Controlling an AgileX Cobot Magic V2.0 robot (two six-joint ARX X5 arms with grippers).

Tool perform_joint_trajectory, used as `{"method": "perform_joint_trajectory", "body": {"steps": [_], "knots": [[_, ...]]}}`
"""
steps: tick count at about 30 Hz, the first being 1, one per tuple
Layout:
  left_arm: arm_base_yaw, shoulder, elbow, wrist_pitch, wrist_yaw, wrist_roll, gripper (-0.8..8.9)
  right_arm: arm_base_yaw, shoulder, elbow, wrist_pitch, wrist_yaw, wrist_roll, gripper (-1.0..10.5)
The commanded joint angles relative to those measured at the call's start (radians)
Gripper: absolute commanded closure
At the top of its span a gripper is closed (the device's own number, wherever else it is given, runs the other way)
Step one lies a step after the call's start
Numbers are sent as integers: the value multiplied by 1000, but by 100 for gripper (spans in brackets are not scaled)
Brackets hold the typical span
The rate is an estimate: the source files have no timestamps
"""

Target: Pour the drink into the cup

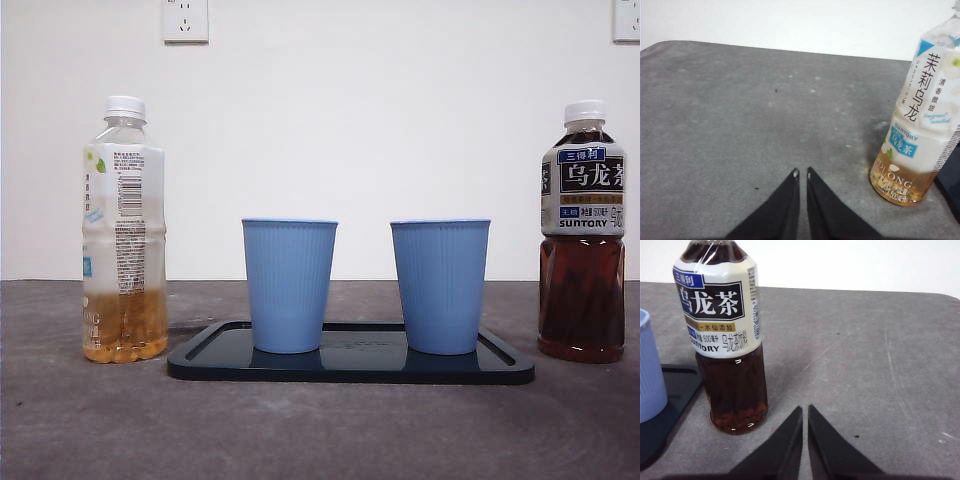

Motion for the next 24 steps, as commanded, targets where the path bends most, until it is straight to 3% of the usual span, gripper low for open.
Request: {"method": "perform_joint_trajectory", "body": {"steps": [1,24], "knots": [[2,-2,-21,-5,-2,11,790,0,-2,-5,-9,3,-12,932],[2,-2,-21,-5,-2,11,790,0,-2,-5,11,3,-10,932]]}}
